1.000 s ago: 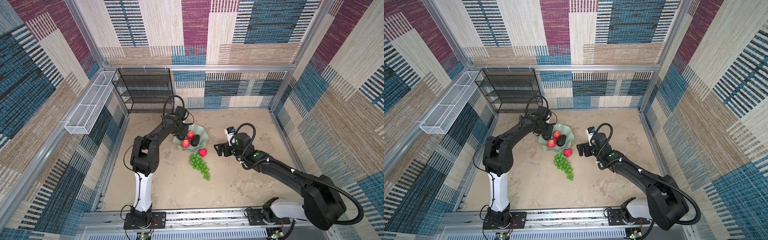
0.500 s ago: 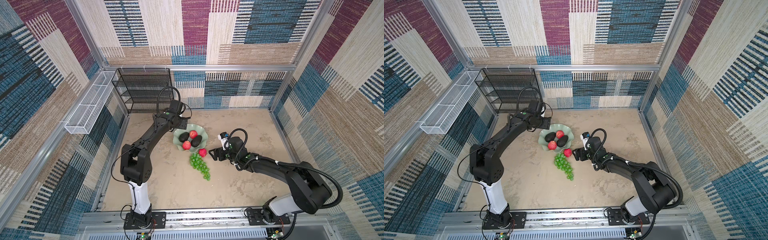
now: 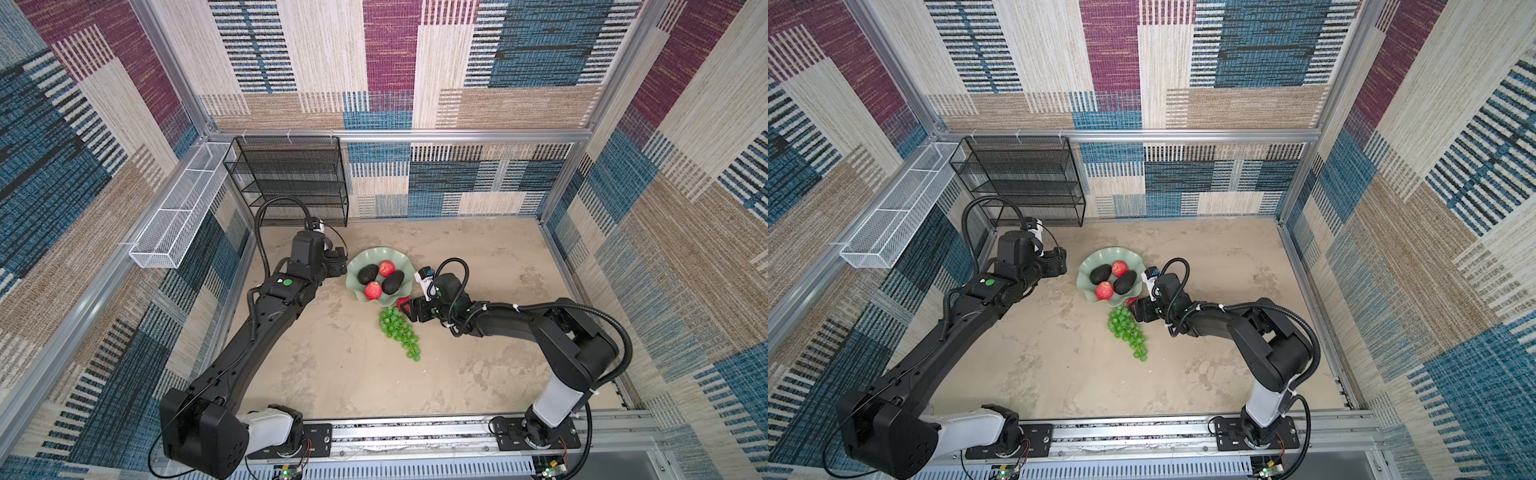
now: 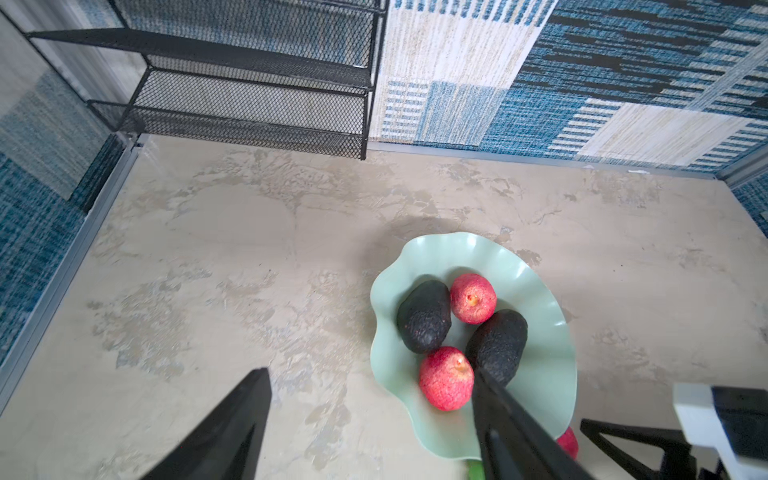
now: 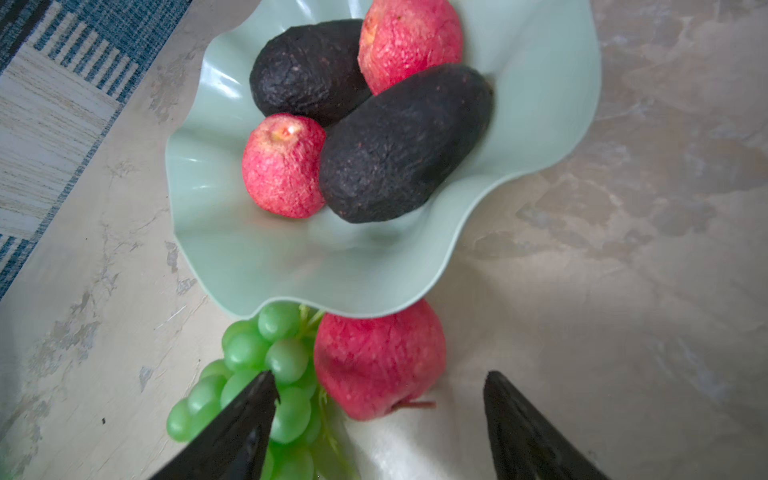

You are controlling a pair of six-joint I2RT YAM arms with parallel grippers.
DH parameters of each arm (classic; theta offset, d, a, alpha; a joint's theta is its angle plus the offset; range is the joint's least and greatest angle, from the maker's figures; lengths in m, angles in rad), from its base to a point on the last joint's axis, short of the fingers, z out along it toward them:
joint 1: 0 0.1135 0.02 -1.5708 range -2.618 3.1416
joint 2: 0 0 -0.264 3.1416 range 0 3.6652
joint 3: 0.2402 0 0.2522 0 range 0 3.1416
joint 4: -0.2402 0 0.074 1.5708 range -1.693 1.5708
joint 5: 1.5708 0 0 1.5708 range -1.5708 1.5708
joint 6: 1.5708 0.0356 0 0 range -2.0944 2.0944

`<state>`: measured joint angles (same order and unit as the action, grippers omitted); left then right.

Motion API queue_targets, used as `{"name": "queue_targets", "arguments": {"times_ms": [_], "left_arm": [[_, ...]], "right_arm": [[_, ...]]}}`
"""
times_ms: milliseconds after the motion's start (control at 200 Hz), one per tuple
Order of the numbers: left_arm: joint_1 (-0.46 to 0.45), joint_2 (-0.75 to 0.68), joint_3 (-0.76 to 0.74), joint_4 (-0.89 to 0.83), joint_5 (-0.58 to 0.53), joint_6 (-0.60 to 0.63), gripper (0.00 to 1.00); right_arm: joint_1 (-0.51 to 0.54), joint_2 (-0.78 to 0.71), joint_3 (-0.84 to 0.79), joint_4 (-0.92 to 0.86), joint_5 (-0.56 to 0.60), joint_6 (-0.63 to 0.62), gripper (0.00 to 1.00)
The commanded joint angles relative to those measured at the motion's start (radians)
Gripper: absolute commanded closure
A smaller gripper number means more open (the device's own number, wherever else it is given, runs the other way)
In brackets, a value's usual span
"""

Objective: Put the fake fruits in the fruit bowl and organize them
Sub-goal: 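Grasp the last red apple with the right gripper while the left gripper withdraws, then place the red apple in the bowl with the right gripper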

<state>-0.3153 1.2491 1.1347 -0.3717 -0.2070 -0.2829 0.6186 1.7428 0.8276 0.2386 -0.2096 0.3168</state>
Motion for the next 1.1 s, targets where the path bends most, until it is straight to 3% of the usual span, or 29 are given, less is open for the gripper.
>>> {"name": "queue_targets", "arguments": {"times_ms": [0,230,446,591,781,922,1097], "left_arm": [[0.008,-0.054,-0.044,0.023,-0.03,-0.066,0.21],[0.031,-0.13,-0.108,0.005,-0.035,-0.09,0.2],[0.039,-0.149,-0.122,-0.004,-0.032,-0.093,0.2],[0.044,-0.157,-0.131,-0.004,-0.032,-0.093,0.2],[0.05,-0.159,-0.16,0.016,-0.024,-0.108,0.2],[0.053,-0.159,-0.183,0.019,-0.006,-0.129,0.2],[0.056,-0.194,-0.229,0.017,0.055,-0.15,0.2]], "right_arm": [[0.001,0.033,0.018,0.043,0.015,0.026,0.22],[0.008,0.094,0.052,0.04,0.022,0.034,0.3],[0.01,0.09,0.037,0.021,0.068,0.042,0.49],[0.01,0.0,-0.037,-0.036,0.114,0.03,0.53],[0.01,-0.243,-0.139,-0.178,0.186,0.003,0.55],[0.01,-0.313,-0.042,-0.25,0.202,-0.059,0.55],[0.015,-0.162,0.17,-0.247,0.149,-0.101,0.55]]}}
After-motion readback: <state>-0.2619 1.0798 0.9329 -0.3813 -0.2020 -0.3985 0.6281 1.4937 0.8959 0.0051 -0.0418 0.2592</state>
